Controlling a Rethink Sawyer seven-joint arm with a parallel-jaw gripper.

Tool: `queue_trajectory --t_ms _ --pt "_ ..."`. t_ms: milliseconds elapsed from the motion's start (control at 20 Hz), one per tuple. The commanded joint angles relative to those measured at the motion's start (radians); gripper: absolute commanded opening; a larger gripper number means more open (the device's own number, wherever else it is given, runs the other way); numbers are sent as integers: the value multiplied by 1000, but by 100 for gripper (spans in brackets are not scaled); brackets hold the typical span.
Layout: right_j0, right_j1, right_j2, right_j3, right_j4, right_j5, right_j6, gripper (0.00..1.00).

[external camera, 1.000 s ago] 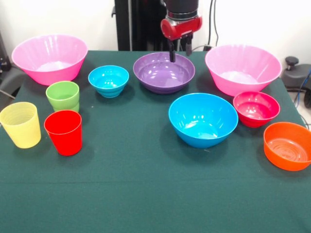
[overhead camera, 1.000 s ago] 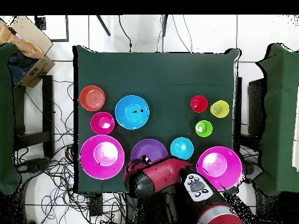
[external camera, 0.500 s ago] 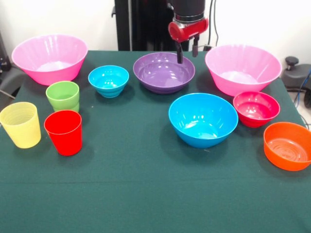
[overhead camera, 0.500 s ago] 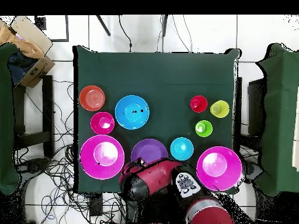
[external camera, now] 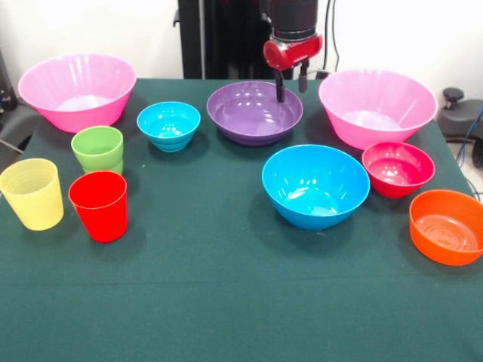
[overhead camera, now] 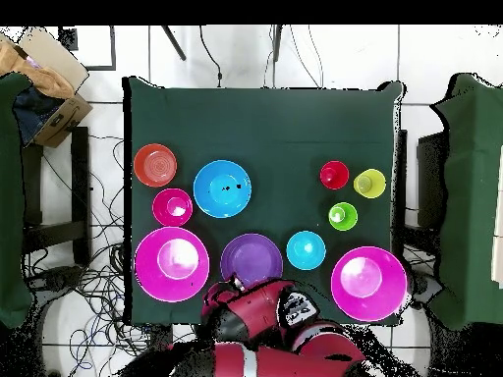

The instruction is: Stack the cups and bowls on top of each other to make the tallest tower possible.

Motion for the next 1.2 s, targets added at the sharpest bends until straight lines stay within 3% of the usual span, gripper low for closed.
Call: queue_trajectory --t_ms 50,750,900,950,1200 --pt "28 150 -61 -142 -46 -164 113 100" --pt "37 225 -111 -157 -9 -324 114 100" --pt "41 223 -109 -153 16 -313 129 100" --pt "47 222 -112 -154 20 -305 124 0" --pt "33 211 -95 -149 9 -305 126 0"
